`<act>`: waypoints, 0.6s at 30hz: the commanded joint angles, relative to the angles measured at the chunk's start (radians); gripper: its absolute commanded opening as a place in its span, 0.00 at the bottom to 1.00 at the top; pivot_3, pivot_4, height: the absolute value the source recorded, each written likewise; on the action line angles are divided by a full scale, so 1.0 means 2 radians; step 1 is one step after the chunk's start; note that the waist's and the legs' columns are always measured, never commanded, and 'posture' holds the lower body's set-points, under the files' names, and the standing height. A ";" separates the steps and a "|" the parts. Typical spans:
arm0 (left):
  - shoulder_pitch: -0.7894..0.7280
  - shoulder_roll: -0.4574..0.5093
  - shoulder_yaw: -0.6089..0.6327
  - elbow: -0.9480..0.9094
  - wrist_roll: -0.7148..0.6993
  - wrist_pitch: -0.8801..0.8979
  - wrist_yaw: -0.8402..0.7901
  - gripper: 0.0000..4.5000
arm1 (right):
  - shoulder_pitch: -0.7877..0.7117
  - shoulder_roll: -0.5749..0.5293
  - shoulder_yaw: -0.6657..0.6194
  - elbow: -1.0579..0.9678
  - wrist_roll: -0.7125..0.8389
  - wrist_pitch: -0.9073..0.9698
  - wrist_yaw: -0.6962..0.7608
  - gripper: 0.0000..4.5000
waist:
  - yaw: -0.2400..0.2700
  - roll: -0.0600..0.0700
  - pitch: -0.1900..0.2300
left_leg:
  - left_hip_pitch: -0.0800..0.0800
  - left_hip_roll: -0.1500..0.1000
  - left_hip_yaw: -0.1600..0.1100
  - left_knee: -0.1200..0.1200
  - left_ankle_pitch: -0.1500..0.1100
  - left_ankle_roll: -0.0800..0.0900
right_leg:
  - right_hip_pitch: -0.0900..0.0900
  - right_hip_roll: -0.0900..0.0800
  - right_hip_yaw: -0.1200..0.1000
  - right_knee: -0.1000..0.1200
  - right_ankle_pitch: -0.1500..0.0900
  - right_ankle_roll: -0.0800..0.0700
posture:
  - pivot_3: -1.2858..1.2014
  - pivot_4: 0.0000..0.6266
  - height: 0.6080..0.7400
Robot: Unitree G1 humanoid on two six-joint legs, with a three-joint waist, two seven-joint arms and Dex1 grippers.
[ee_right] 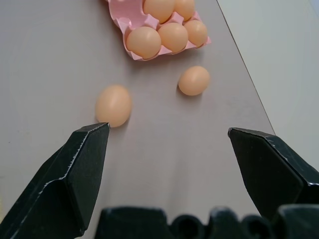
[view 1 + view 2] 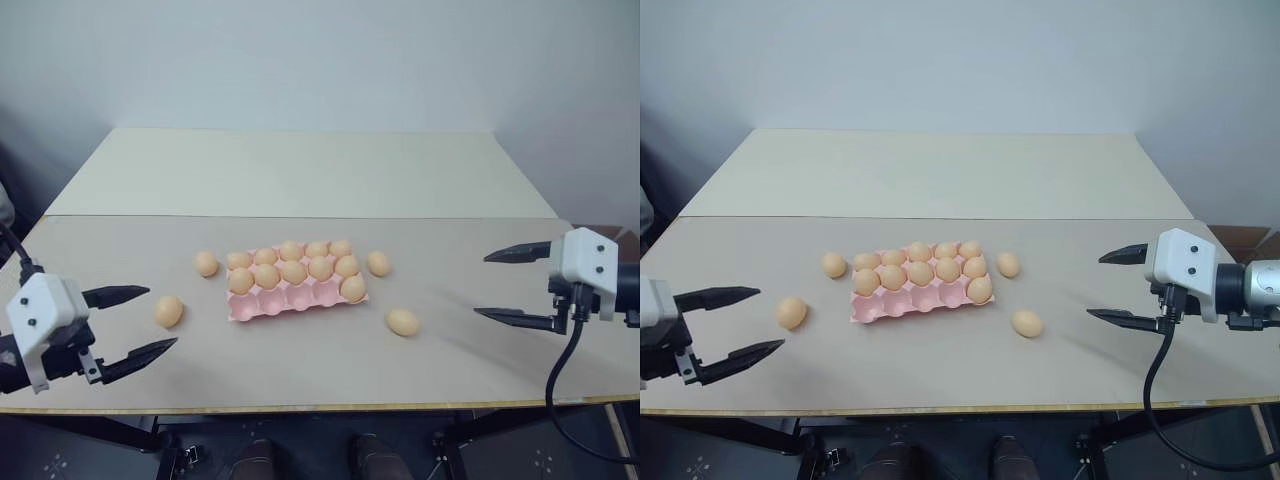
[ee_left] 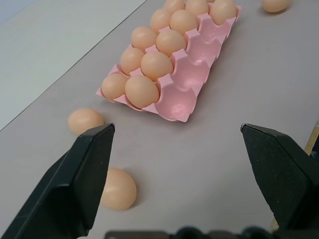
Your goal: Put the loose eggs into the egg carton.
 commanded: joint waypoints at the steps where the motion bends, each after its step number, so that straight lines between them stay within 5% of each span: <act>1: -0.007 0.002 0.001 -0.005 -0.003 -0.014 -0.004 0.98 | -0.009 -0.008 -0.013 -0.008 0.010 0.005 -0.003 0.98 | 0.000 0.000 0.000 | 0.000 0.000 0.000 0.000 0.000 0.000 | 0.000 0.000 0.000 0.000 0.000 0.000 | 0.52 0.24 1.00; 11: -0.051 0.004 -0.045 0.009 -0.039 -0.019 -0.021 0.98 | 0.011 -0.016 -0.005 -0.048 0.023 0.069 -0.013 0.98 | 0.001 0.000 0.000 | 0.000 0.000 0.000 0.000 0.000 0.000 | 0.000 0.000 0.000 0.000 0.000 0.000 | 0.52 0.24 1.00; 18: -0.123 0.016 -0.122 0.045 -0.033 -0.031 -0.036 0.98 | -0.010 0.026 0.091 -0.060 -0.021 0.094 -0.077 0.98 | -0.001 0.000 0.000 | 0.000 0.000 0.000 0.000 0.000 0.000 | 0.000 0.000 0.000 0.000 0.000 0.000 | 0.52 0.24 1.00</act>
